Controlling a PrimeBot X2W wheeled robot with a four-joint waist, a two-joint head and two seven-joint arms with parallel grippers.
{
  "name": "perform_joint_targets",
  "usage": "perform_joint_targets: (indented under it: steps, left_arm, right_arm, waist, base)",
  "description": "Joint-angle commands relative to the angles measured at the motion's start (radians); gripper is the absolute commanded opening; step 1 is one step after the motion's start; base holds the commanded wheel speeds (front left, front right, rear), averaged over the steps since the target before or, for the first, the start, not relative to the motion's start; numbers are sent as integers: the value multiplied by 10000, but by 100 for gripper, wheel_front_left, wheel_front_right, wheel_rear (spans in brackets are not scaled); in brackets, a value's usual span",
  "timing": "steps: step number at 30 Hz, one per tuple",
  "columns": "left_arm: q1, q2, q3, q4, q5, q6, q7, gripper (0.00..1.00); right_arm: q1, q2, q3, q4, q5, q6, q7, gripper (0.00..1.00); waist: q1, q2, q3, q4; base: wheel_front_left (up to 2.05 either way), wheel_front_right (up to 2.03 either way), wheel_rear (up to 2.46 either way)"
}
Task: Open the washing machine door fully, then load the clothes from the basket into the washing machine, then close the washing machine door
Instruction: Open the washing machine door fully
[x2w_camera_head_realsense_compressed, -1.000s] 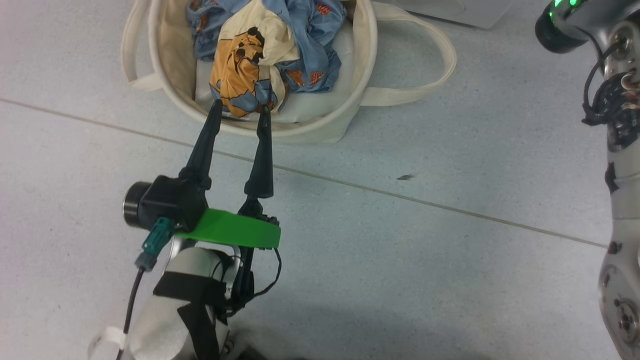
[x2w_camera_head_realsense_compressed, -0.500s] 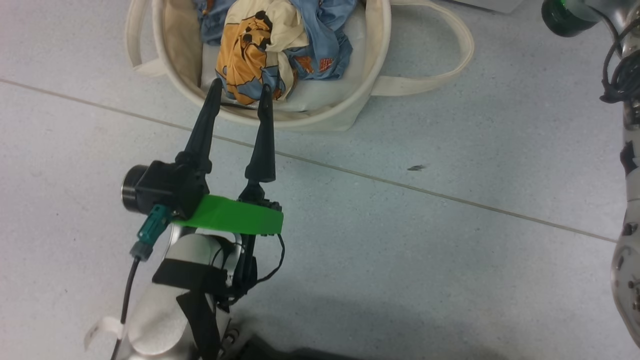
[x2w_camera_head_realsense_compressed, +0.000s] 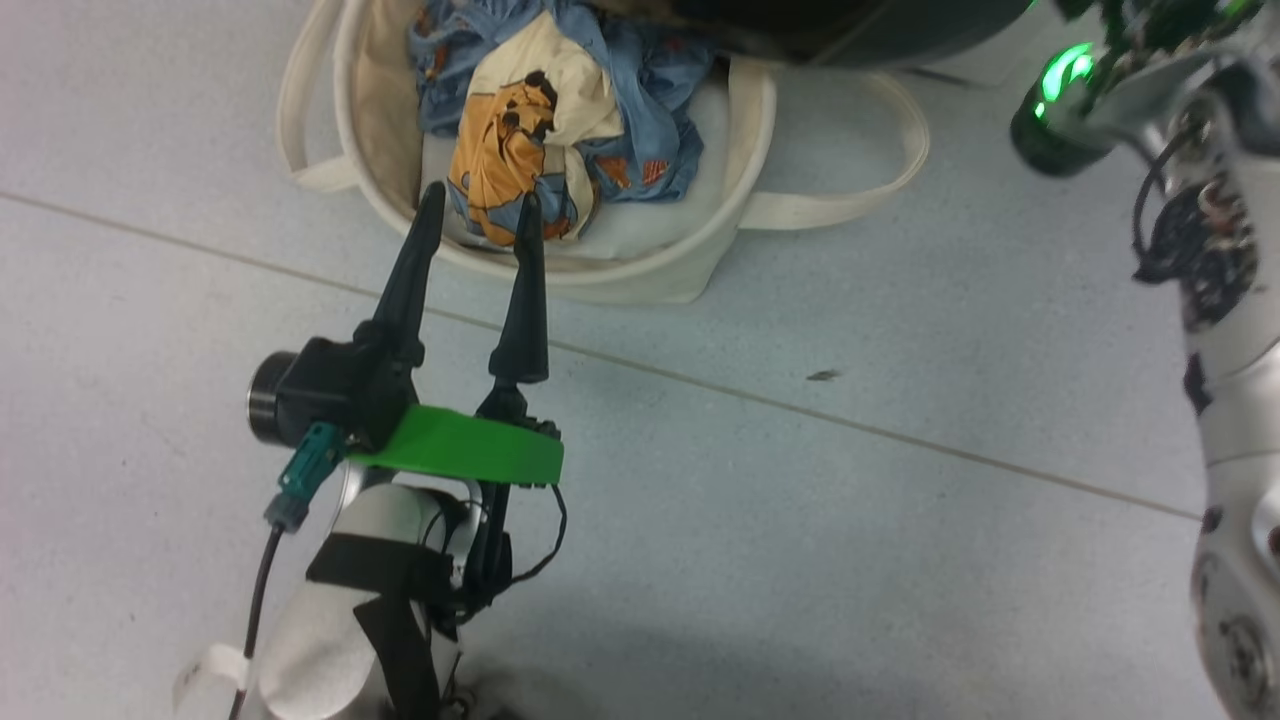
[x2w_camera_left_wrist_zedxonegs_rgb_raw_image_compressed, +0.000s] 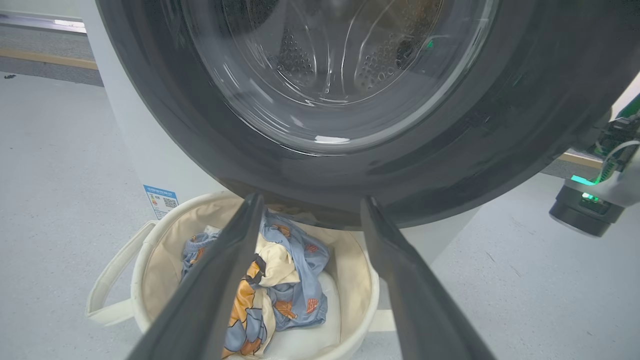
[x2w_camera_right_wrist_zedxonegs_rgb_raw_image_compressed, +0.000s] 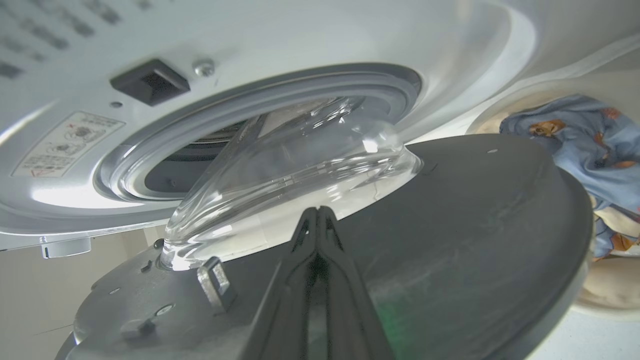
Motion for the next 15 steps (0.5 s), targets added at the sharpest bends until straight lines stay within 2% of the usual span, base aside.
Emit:
perform_joint_targets:
  steps: [1, 15]
  left_arm:
    - [331, 181, 377, -207, -63, -42, -118, 100]
    - [1106, 181, 810, 142, -10, -296, -118, 100]
  right_arm:
    - [342, 468, 215, -425, 92, 2, 184, 0]
    - [2828, 1218, 1299, -919, 283, 2, 319, 0]
  waist:
    - [0, 0, -314, -39]
    - [0, 0, -1683, -69]
  base:
    - [0, 0, 0]
    - [0, 0, 0]
